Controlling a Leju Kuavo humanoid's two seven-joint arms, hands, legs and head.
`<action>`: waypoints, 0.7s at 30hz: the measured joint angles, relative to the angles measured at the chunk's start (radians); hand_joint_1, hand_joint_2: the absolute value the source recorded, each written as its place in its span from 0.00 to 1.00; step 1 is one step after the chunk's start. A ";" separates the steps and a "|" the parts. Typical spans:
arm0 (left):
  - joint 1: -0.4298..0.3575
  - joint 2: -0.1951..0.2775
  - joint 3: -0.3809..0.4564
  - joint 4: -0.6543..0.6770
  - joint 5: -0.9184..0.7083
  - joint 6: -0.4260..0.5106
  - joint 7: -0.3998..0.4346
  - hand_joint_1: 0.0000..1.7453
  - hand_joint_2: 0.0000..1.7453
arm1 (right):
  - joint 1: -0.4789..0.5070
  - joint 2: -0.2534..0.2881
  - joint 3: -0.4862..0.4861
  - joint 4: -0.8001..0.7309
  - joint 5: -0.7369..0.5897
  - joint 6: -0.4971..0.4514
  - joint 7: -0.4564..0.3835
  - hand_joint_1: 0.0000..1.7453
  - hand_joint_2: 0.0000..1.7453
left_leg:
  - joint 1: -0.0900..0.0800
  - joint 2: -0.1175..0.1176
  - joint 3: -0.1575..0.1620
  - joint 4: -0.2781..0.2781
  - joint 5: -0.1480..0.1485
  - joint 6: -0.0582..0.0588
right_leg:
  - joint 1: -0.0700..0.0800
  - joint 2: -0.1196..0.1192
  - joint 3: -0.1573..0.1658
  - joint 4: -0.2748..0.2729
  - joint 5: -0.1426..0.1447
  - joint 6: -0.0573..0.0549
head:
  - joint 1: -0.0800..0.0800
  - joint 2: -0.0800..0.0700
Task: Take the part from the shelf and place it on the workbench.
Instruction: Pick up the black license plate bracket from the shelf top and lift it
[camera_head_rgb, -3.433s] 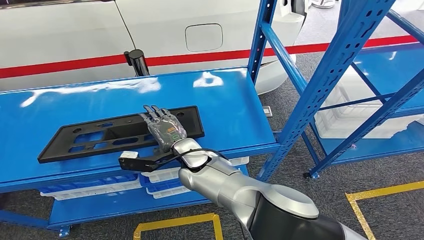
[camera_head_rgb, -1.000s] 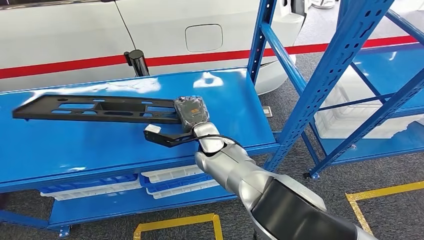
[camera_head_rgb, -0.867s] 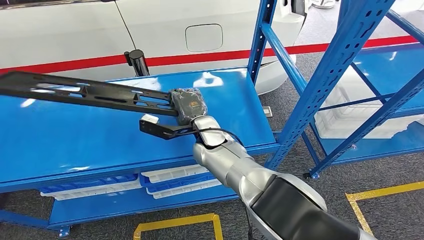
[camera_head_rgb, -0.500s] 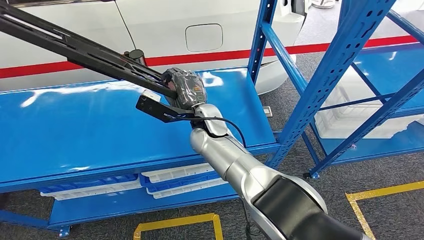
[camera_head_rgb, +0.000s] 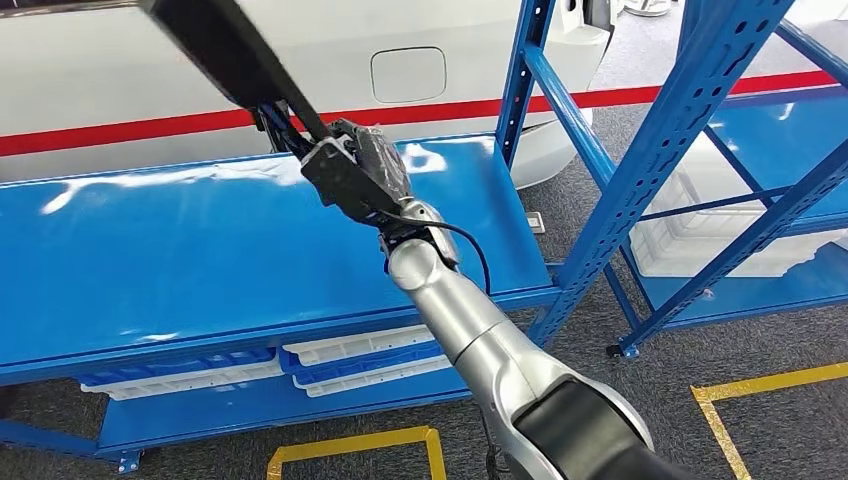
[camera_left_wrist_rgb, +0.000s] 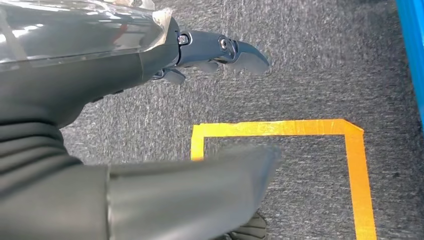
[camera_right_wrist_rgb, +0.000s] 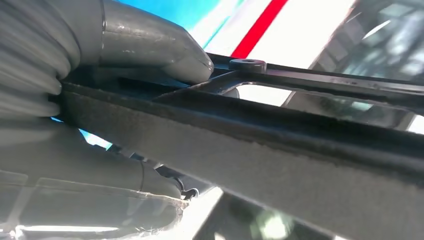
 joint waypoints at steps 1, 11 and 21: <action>0.001 0.000 0.004 0.000 0.002 -0.003 -0.001 0.00 1.00 | 0.013 -0.001 -0.018 -0.032 -0.057 0.042 -0.001 1.00 1.00 | 0.000 0.000 0.000 0.000 0.000 0.000 | 0.000 0.000 0.000 0.000 0.000 0.000 | 0.000 0.000; 0.012 0.000 0.024 0.000 -0.002 -0.021 0.010 0.00 1.00 | 0.115 -0.033 -0.110 -0.209 -0.272 0.185 -0.010 1.00 1.00 | 0.000 0.000 0.000 0.000 0.000 0.000 | 0.000 0.000 0.000 0.000 0.000 0.000 | 0.000 0.000; 0.016 0.000 0.038 0.000 -0.009 0.001 0.039 0.00 1.00 | 0.203 -0.054 -0.105 -0.323 -0.415 0.320 -0.020 1.00 1.00 | 0.000 0.000 0.000 0.000 0.000 0.000 | 0.000 0.000 0.000 0.000 0.000 0.000 | 0.000 0.000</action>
